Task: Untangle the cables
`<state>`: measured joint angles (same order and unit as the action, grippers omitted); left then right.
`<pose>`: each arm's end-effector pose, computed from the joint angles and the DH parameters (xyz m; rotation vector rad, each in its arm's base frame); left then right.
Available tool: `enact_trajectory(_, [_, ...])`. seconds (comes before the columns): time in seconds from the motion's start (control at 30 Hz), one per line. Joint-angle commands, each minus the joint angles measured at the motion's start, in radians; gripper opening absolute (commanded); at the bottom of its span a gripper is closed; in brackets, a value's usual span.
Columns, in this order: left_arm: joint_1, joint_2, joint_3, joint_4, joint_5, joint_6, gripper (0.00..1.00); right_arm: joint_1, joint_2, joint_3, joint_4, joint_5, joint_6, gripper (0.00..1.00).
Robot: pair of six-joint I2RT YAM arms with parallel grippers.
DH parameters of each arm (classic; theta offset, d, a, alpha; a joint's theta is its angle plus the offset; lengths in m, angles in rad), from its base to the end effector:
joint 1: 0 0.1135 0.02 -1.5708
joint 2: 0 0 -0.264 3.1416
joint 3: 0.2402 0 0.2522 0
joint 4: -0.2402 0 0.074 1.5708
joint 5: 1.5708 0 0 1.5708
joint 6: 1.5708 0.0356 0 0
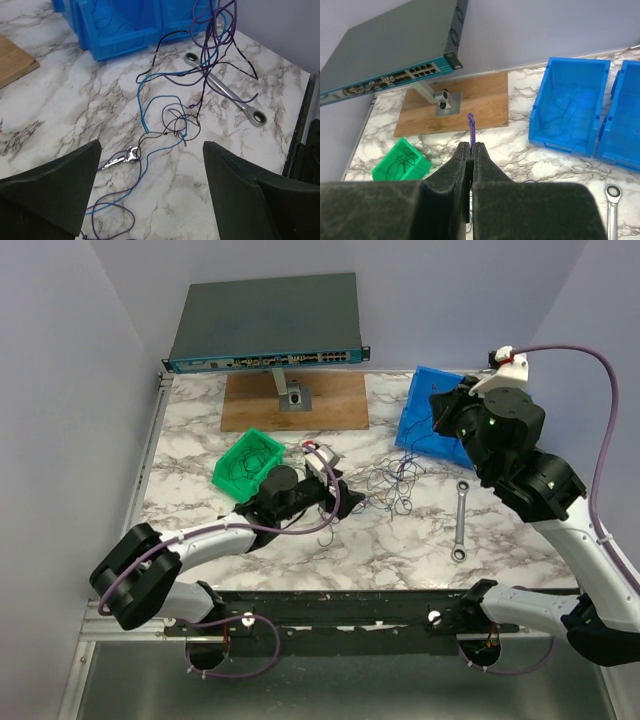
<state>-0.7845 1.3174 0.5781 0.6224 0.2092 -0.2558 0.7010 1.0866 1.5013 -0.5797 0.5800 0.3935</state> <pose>0.1953 -0.2054 0.2357 0.6222 1.6657 -0.9439 0.1650 0.1138 0.4837 0.1611 1.7108 0.3099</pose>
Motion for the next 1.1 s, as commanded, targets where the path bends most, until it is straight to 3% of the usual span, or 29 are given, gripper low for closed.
enact_trajectory(0.0, [-0.013, 0.095, 0.104, 0.075, 0.113, 0.051, 0.82, -0.002, -0.002, 0.058, -0.021, -0.055, 0.006, 0.01])
enact_trajectory(0.1, [-0.016, 0.194, 0.190, 0.053, 0.121, 0.069, 0.74, -0.001, -0.009, 0.072, -0.021, -0.070, 0.008, 0.01])
enact_trajectory(0.27, [-0.022, 0.302, 0.281, 0.067, 0.165, 0.053, 0.71, -0.001, -0.024, 0.081, -0.023, -0.092, 0.023, 0.01])
enact_trajectory(0.37, [-0.031, 0.343, 0.317, 0.065, 0.165, 0.052, 0.63, -0.001, -0.024, 0.094, -0.032, -0.099, 0.023, 0.01])
enact_trajectory(0.43, [-0.031, 0.371, 0.343, 0.074, 0.174, 0.029, 0.40, -0.002, -0.027, 0.095, -0.034, -0.105, 0.022, 0.01])
enact_trajectory(0.5, [-0.030, 0.390, 0.369, 0.084, 0.179, 0.005, 0.07, -0.001, -0.028, 0.090, -0.034, -0.101, 0.020, 0.01])
enact_trajectory(0.53, [-0.031, 0.393, 0.383, 0.072, 0.190, 0.001, 0.00, -0.001, -0.029, 0.089, -0.035, -0.101, 0.013, 0.01])
enact_trajectory(0.67, [0.035, 0.310, 0.280, 0.123, 0.120, -0.082, 0.00, -0.001, -0.029, 0.085, -0.067, -0.011, 0.012, 0.01])
enact_trajectory(0.87, [0.242, 0.126, 0.013, 0.161, 0.084, -0.326, 0.00, -0.001, -0.076, -0.017, -0.103, 0.425, 0.017, 0.01])
enact_trajectory(1.07, [0.339, -0.173, -0.159, -0.097, -0.152, -0.361, 0.00, -0.002, -0.210, -0.114, -0.034, 0.757, -0.047, 0.01])
